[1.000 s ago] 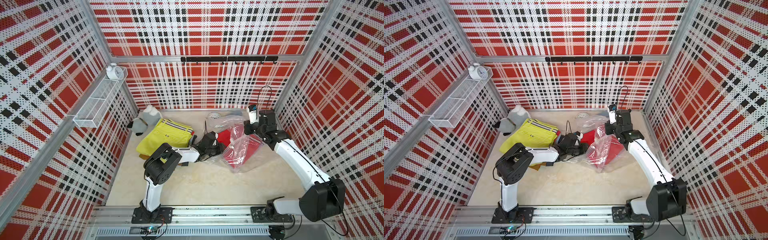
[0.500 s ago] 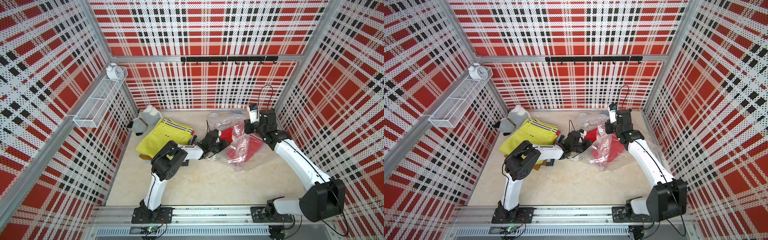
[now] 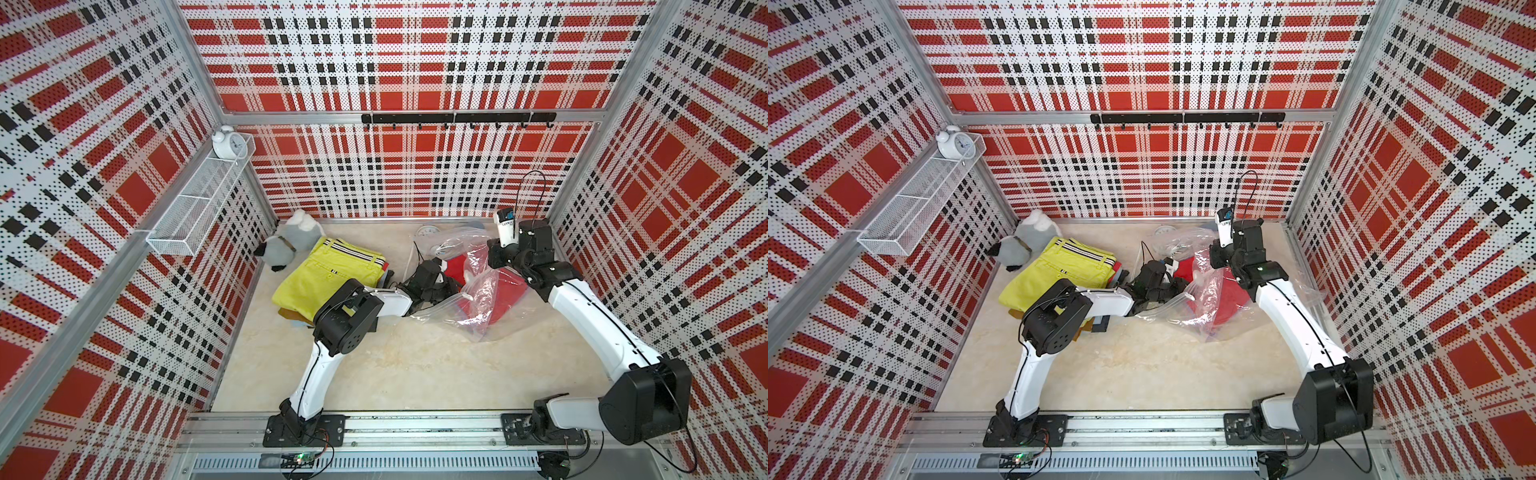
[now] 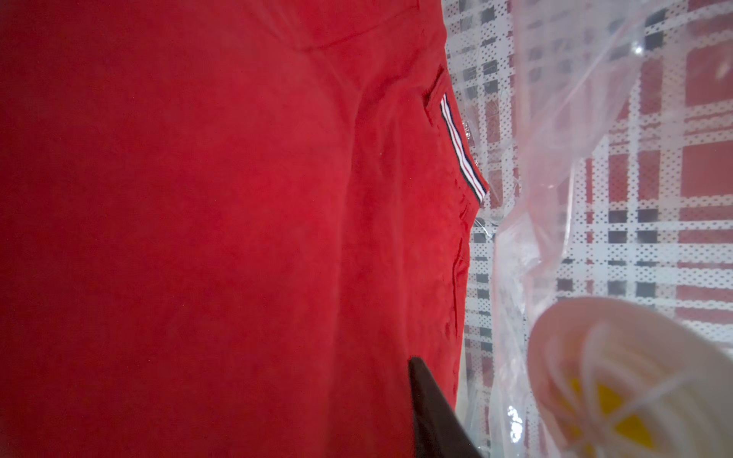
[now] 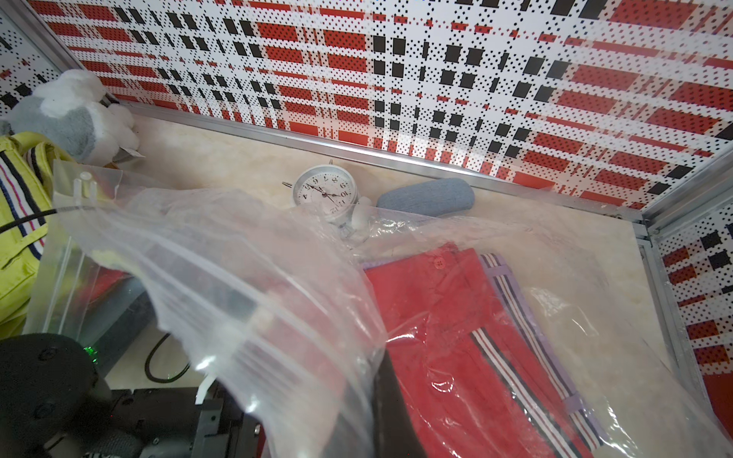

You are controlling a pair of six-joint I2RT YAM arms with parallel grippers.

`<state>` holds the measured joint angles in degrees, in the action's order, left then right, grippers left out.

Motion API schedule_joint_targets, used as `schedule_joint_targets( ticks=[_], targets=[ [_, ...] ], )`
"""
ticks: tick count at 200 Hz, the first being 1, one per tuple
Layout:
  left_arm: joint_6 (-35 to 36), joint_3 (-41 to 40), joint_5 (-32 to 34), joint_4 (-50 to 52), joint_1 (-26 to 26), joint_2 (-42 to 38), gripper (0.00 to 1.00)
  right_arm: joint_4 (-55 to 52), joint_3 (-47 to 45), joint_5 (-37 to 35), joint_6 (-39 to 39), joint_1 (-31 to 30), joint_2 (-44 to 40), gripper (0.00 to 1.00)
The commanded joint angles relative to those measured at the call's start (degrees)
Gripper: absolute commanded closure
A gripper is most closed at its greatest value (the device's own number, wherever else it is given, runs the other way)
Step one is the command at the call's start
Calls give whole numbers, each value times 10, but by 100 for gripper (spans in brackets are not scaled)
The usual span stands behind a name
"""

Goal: Take the trousers out of the vacuum bag
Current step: Take out the trousers from the vacuum bag.

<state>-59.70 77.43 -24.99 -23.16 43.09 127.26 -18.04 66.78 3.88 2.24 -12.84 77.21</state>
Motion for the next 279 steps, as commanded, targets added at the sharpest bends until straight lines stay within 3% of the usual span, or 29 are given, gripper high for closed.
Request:
schedule_joint_targets(
  ticks=[1,75,156,212,279],
  targets=[
    [1,19,-14,-34,-1,8,80,14,-7,3,-3,3,-15,100],
    [26,-8,-5,-22,-20,-48,100,13,-6,-6,-5,3,-14,100],
    [196,119,108,232,2,-105,100,6,-6,-5,-5,3,-8,100],
    [245,216,112,317,2,-113,100,6,-13,7,-7,3,-9,100],
    [304,262,110,396,13,-140,100,10,-5,9,2,3,7,100]
  ],
)
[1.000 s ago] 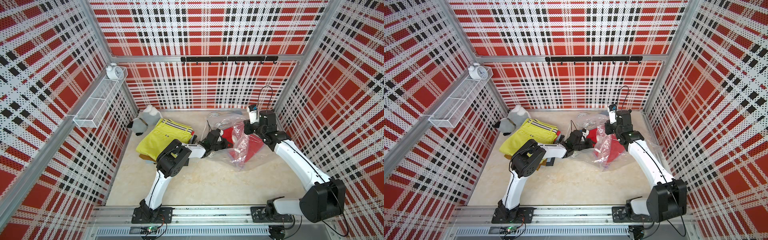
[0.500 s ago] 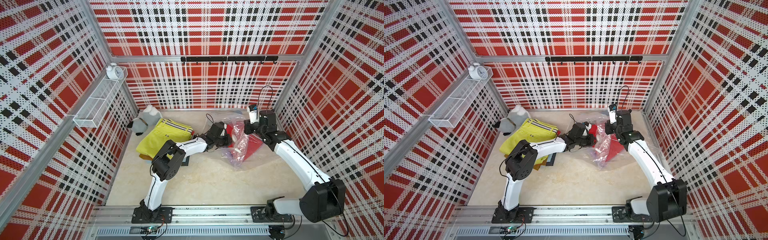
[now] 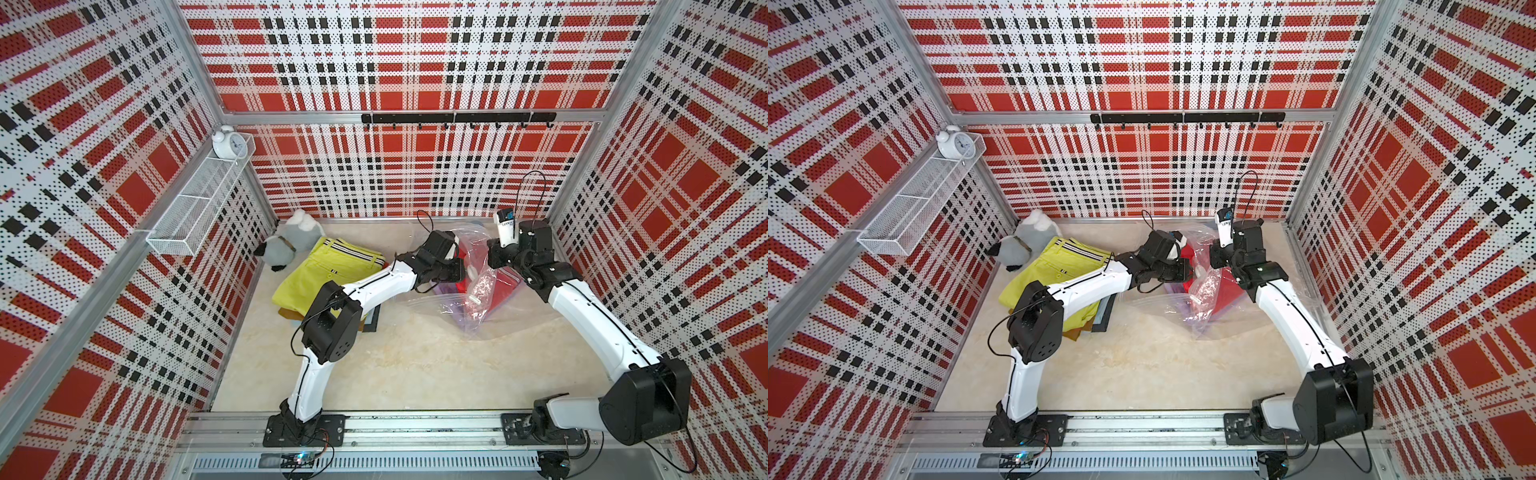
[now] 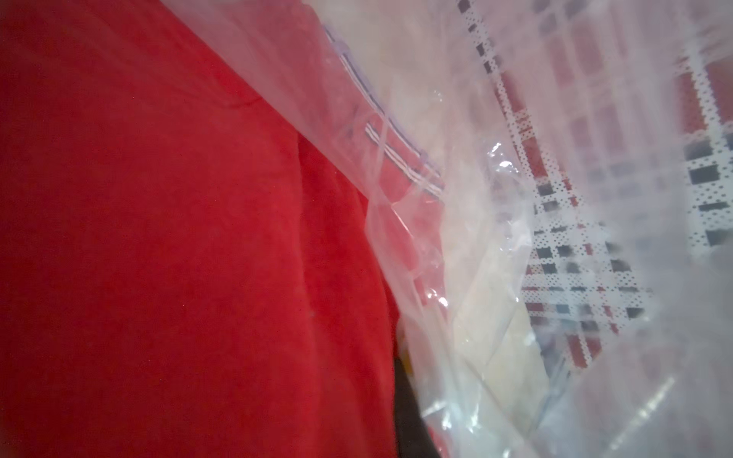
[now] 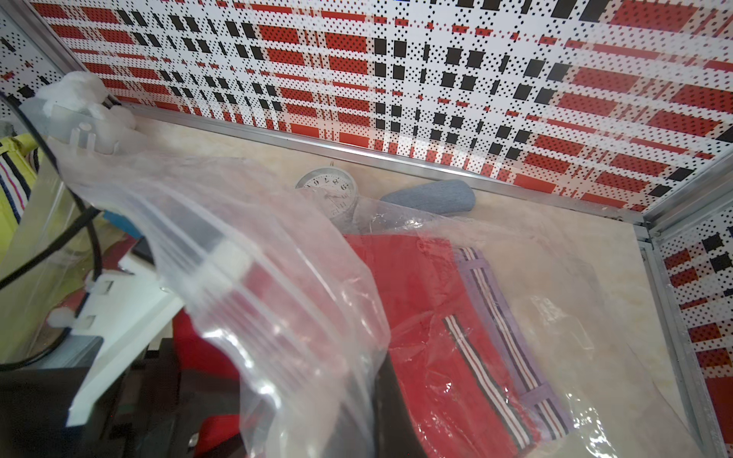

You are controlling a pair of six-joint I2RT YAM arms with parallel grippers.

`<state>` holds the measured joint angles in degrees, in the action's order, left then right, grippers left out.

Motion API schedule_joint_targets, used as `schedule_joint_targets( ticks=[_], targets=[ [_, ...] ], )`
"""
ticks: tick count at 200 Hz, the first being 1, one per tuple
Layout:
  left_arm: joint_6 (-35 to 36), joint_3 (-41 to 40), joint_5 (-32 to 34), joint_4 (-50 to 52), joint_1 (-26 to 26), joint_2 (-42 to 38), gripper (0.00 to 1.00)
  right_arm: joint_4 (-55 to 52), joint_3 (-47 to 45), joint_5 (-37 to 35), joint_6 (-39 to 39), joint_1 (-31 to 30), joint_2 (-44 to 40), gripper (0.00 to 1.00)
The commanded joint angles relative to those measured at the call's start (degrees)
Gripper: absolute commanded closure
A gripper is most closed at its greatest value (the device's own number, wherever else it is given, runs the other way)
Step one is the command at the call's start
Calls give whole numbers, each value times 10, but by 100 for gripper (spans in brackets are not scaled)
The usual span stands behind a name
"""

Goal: Take the trousers out of the vacuum bag
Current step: Take out the trousers from the vacuum bag.

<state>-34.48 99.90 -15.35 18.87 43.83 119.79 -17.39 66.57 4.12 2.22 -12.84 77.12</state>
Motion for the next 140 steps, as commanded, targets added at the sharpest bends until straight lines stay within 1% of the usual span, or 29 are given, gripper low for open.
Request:
schedule_joint_targets(
  ticks=[1,40,74,107,140],
  targets=[
    [52,37,14,-24,6,-67,100,4,-3,6,3,3,7,100],
    [92,6,29,-10,27,-102,100,8,14,-6,14,3,19,100],
    [91,-42,52,-9,24,-143,100,8,19,-23,20,3,29,100],
    [86,-63,52,-11,-11,-179,100,7,11,-21,20,3,27,100],
    [89,-68,34,-12,-71,-193,100,4,-4,-28,14,4,11,100]
  ],
)
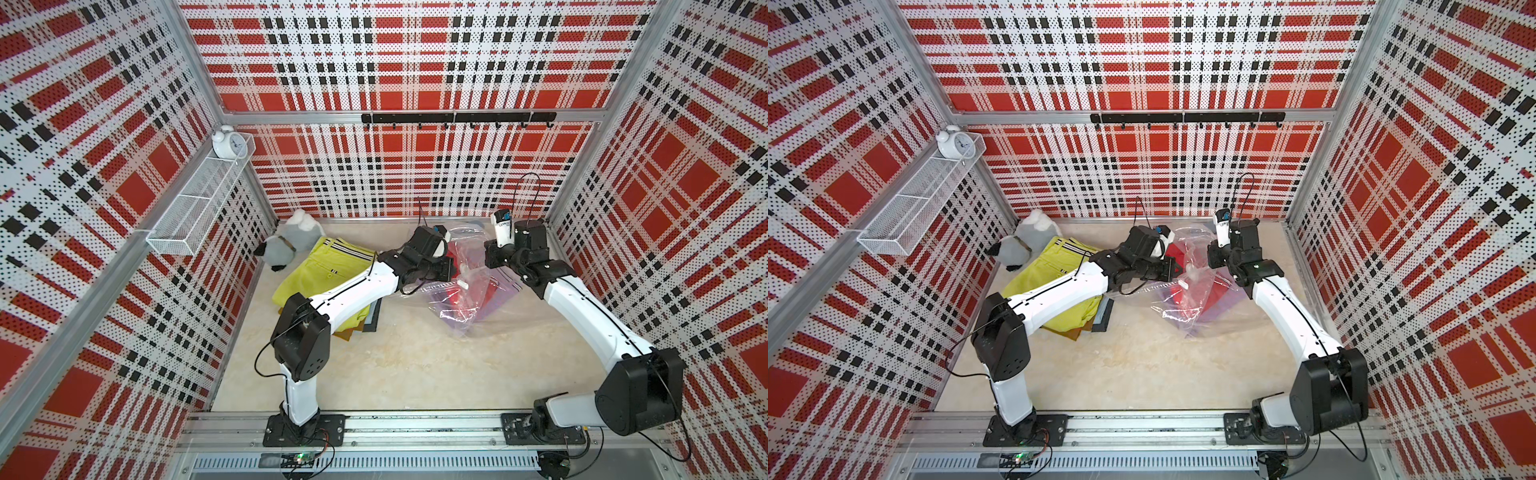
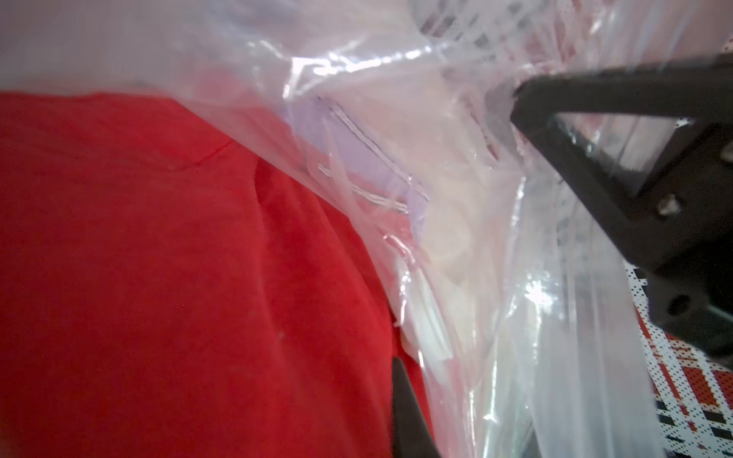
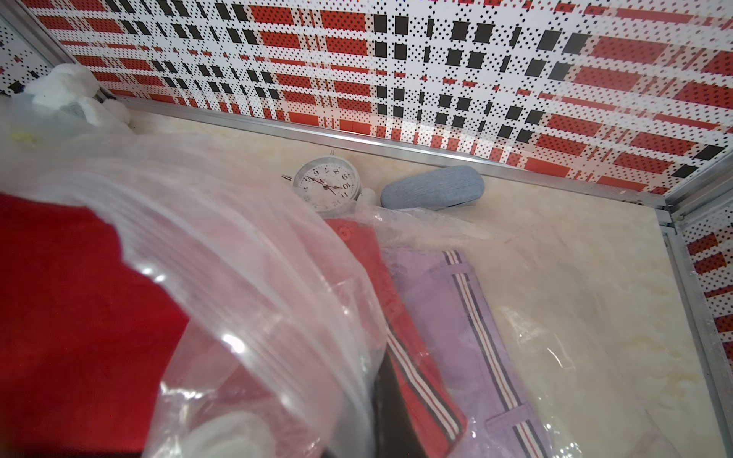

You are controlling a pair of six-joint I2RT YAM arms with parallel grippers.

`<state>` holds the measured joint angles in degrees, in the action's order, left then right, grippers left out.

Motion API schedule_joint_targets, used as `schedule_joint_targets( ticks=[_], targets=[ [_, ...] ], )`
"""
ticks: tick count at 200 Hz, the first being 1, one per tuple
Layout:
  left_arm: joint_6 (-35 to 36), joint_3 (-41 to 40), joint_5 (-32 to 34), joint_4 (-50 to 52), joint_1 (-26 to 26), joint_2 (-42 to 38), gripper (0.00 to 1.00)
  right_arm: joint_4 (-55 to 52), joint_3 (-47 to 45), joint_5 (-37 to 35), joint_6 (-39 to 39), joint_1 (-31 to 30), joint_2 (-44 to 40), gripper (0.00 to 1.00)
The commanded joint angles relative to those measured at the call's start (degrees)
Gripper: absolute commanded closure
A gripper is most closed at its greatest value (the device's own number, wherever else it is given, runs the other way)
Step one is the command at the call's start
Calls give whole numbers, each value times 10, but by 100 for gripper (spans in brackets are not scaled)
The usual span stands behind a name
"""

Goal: Take the trousers out of the vacuum bag
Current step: Take out the trousers from the vacuum bag.

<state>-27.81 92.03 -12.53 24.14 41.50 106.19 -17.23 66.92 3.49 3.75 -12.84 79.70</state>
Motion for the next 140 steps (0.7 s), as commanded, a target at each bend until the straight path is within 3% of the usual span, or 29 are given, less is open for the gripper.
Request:
schedule_joint_targets(
  ticks=[1,55,140],
  targets=[
    [22,10,5,-64,-48,-57,100,3,-8,-22,-2,4,-15,100],
    [44,42,-21,-44,-108,-49,100,-4,-20,-38,-9,4,-30,100],
    [64,197,-77,17,-104,-2,100,5,-43,-52,-9,4,-23,100]
  ],
)
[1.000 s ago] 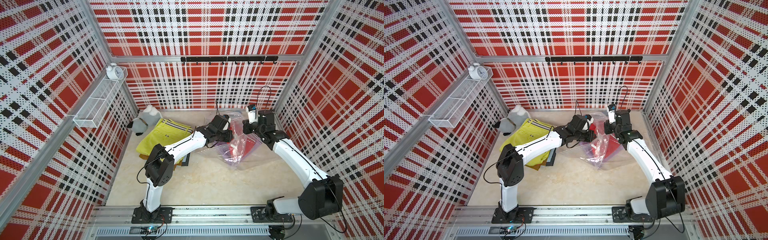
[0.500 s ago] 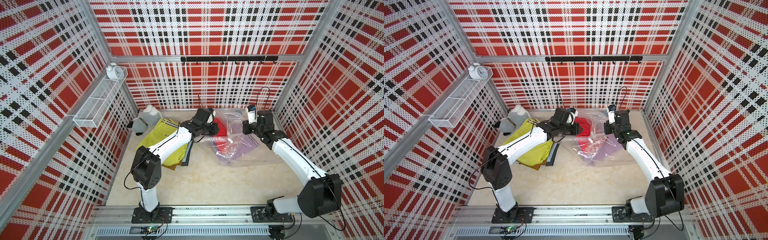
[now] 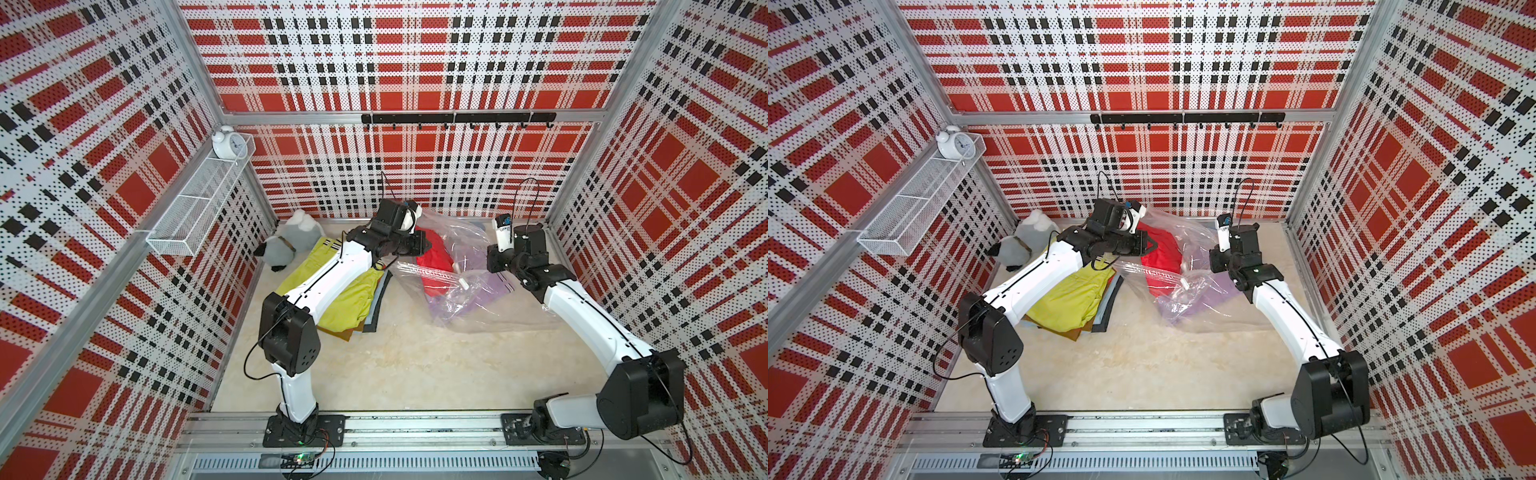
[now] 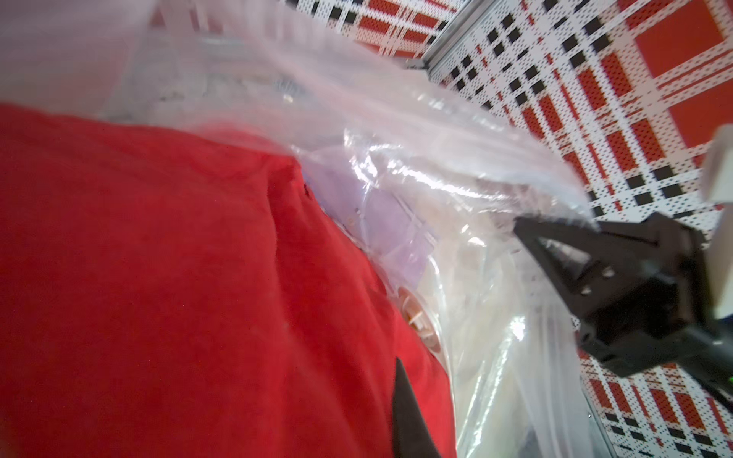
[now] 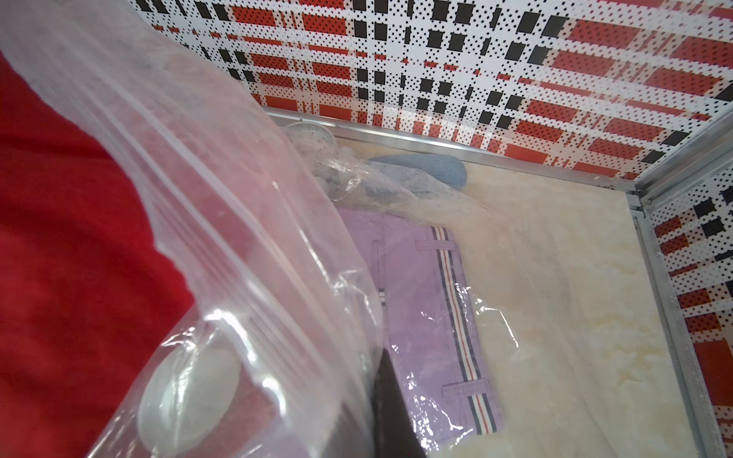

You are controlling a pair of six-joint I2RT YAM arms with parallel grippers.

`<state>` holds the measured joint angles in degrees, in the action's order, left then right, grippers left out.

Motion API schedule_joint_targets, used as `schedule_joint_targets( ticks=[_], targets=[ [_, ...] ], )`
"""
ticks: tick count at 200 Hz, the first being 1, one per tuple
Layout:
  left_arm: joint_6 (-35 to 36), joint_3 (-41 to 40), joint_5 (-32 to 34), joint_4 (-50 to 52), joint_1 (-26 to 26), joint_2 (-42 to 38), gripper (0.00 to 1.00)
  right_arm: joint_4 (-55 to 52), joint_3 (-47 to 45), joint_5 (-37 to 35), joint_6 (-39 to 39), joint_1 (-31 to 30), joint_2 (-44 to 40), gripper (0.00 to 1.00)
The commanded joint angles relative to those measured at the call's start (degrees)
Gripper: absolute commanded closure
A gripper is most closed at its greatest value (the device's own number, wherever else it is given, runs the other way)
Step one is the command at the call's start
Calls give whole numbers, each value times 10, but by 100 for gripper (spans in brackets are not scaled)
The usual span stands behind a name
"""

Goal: Take the trousers out of the vacuum bag
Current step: Take out the trousers from the vacuum bag.

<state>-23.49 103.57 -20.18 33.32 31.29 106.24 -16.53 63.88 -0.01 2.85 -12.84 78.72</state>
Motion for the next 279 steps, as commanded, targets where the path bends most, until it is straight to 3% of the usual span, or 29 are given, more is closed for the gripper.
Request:
schedule_joint_targets(
  ticks=[1,55,179,225,279],
  targets=[
    [20,84,0,-74,-1,-2,100,-2,-13,-17,1,4,-13,100],
    [19,155,-9,-61,20,10,100,-4,-13,-26,-6,4,-11,100],
    [-19,111,-69,-124,-14,-7,100,-11,-31,-110,5,33,-48,100],
    [-113,116,-99,-234,-52,-19,100,-6,-32,-110,-2,34,-53,100],
    [-160,162,-121,-278,-61,-6,100,0,-38,-138,-1,41,-59,100]
  ],
)
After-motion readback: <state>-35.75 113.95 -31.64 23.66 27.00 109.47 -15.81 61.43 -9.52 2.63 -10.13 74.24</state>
